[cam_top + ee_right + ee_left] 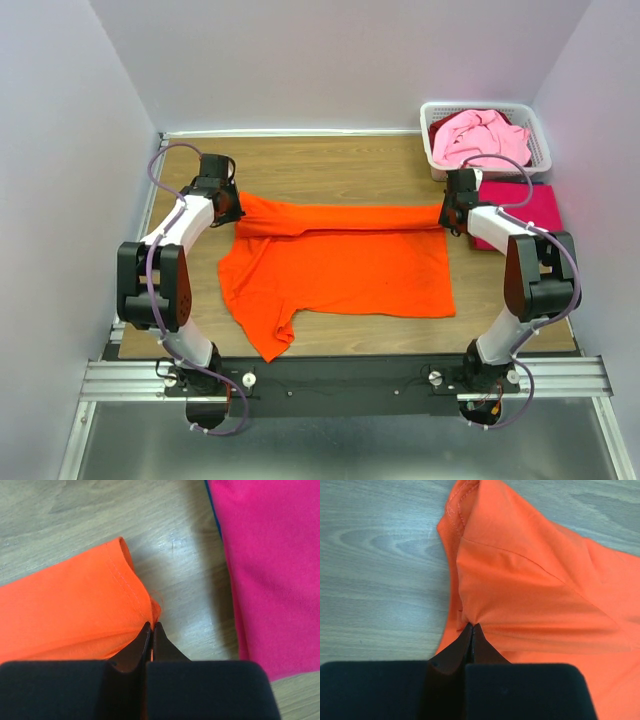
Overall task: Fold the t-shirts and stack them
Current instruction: Fold the tshirt
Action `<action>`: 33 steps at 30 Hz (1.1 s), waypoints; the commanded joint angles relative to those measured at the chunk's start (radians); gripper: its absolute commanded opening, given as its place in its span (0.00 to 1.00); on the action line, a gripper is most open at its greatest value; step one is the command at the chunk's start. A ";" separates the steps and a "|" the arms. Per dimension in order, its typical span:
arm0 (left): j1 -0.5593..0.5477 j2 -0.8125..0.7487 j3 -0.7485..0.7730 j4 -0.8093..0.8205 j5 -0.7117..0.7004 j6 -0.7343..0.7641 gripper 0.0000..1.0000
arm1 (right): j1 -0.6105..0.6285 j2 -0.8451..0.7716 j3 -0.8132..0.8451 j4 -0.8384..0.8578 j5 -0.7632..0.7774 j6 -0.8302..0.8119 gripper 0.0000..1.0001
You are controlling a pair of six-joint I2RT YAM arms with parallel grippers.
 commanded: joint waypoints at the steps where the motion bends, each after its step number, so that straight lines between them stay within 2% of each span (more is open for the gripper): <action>1: 0.002 0.021 0.031 0.009 -0.044 -0.001 0.00 | -0.016 0.015 -0.009 -0.054 -0.006 0.035 0.04; 22: 0.002 0.041 0.066 0.003 -0.108 -0.004 0.00 | -0.016 0.035 0.019 -0.154 -0.047 0.055 0.05; 33: 0.002 0.107 0.186 -0.005 -0.120 -0.001 0.00 | -0.022 0.039 0.083 -0.166 -0.049 0.055 0.05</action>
